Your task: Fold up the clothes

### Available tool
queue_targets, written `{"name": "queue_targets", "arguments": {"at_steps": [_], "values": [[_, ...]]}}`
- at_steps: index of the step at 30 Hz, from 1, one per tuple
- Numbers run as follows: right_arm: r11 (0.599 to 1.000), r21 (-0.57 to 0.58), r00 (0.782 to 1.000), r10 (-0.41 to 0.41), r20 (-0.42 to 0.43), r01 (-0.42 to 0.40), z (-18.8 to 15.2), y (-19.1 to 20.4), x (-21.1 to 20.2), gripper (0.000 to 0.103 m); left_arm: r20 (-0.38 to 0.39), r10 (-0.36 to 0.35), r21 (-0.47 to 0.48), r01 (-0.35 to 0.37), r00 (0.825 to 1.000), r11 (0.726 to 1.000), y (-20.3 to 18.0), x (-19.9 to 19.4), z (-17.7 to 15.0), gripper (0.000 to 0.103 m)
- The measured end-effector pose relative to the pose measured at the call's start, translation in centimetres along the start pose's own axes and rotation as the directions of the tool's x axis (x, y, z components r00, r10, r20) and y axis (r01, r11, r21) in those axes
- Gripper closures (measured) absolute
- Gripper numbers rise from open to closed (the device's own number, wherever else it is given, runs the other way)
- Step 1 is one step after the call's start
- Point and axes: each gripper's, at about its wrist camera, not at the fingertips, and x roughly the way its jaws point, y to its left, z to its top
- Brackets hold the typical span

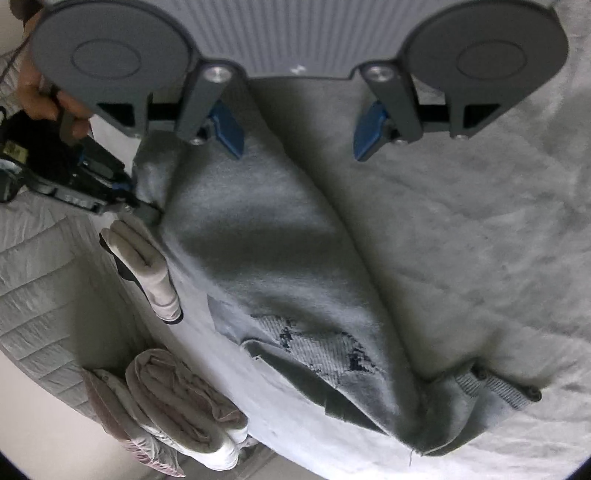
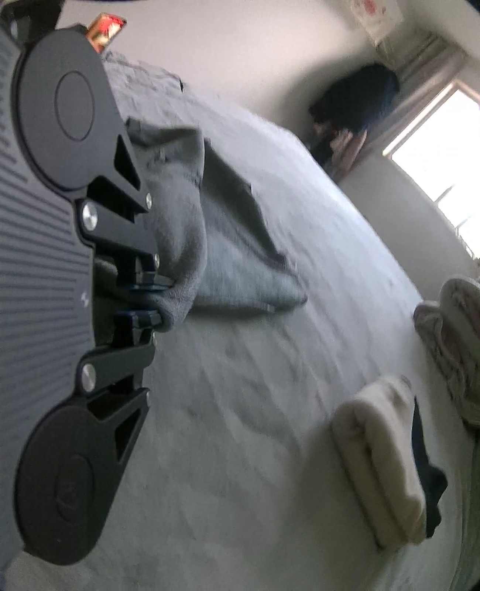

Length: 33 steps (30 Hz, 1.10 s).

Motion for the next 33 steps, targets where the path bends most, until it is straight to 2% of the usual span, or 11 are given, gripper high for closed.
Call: {"name": "queue_targets", "arguments": {"at_steps": [4,8,11,17,21,27,28,29,30,32,33], "values": [[1.0,-0.014,0.999,-0.026,-0.021,0.025,-0.8,-0.4,0.6,0.091,-0.005,-0.03,-0.023,0.03,1.0,0.999,-0.1,0.4,-0.3,0.051],[0.998,-0.066,1.0,-0.015,-0.017,0.014,-1.0,1.0,-0.7,0.083,-0.029,-0.081,-0.059,0.079,0.996,0.995,0.2,0.6,-0.2,0.099],[0.986,-0.166,0.999,-0.025,0.023,0.029,-1.4,3.0,-2.7,0.061,0.002,-0.107,-0.059,0.107,0.994,0.993,0.0,-0.3,0.1,0.1],[0.907,-0.42,0.999,0.036,0.02,-0.024,-4.4,7.2,-5.9,0.061,0.079,-0.146,-0.002,0.147,0.986,0.989,-1.2,-2.2,1.0,0.1],[0.84,-0.519,0.987,0.133,-0.089,-0.16,-6.6,9.6,-5.7,0.061,0.107,-0.159,-0.017,0.162,0.981,0.987,-1.6,-1.9,1.8,0.1],[0.793,-0.592,0.987,0.084,-0.134,-0.147,-8.9,11.2,-2.4,0.061,0.124,-0.176,-0.047,0.183,0.977,0.982,-1.7,-0.7,2.5,0.1],[0.785,-0.603,0.988,0.073,-0.139,-0.143,-9.2,11.5,-1.8,0.062,0.124,-0.176,-0.048,0.183,0.977,0.982,-1.7,-0.5,2.6,0.1],[0.777,-0.614,0.988,0.062,-0.144,-0.138,-9.6,11.8,-1.2,0.074,0.123,-0.174,-0.048,0.181,0.977,0.982,-1.8,-0.3,2.6,0.099],[0.775,-0.62,0.989,0.043,-0.139,-0.121,-9.7,11.8,-0.7,0.097,0.123,-0.167,-0.05,0.174,0.978,0.984,-1.7,-0.3,2.7,0.099],[0.794,-0.601,0.992,0.014,-0.126,-0.088,-9.3,11.2,0.0,0.1,0.131,-0.144,-0.055,0.152,0.981,0.987,-1.4,-0.5,2.7,0.094],[0.822,-0.56,0.99,0.029,-0.135,-0.101,-8.7,10.6,0.0,0.101,0.14,-0.128,-0.059,0.137,0.982,0.989,-1.1,-0.8,2.7,0.083]]}}
